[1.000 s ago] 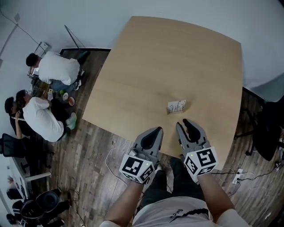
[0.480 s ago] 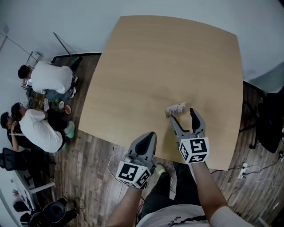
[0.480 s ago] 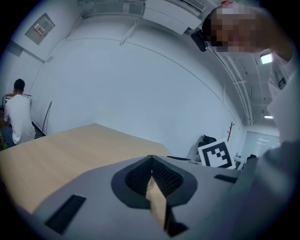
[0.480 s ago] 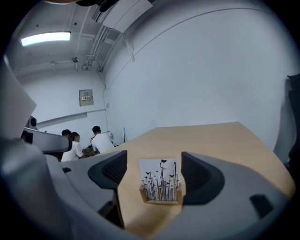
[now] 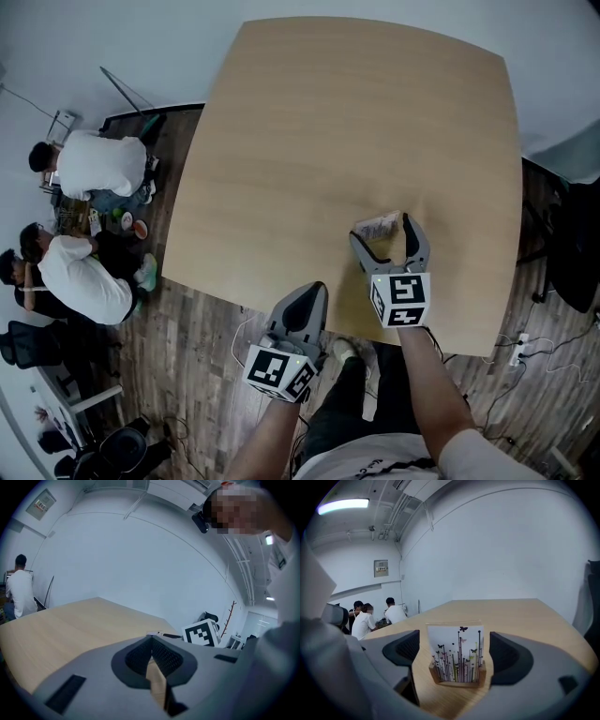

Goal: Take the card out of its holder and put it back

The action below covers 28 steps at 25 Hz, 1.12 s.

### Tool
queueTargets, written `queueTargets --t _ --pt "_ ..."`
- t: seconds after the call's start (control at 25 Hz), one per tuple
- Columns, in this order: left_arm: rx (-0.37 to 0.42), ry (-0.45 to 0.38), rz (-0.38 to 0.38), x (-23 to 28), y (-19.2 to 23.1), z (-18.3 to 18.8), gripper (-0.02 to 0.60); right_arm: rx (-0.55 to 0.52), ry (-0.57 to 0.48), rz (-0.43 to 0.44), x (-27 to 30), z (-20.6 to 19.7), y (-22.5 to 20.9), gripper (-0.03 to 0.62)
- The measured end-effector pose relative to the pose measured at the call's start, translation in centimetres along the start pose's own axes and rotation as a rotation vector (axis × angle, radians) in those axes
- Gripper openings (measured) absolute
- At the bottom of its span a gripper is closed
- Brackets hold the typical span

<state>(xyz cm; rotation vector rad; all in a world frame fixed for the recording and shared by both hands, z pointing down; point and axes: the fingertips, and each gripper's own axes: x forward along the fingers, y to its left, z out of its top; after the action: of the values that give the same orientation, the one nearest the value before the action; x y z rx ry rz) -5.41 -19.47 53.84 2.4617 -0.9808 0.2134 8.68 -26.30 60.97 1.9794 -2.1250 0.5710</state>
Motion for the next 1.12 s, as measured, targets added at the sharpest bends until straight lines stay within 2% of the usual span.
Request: queueTargets --t 0.56,1.12 --pt "-0.03 0.006 0.009 -0.3 1.0 -1.1 0.012 -0.063 0.014 -0.043 1.6 -0.6 -0.1 0.436" --pt "-0.011 -0.008 -0.016 1.3 0.1 -0.4 0.012 -0.069 0.004 -0.025 1.4 -0.4 -0.4 0.431"
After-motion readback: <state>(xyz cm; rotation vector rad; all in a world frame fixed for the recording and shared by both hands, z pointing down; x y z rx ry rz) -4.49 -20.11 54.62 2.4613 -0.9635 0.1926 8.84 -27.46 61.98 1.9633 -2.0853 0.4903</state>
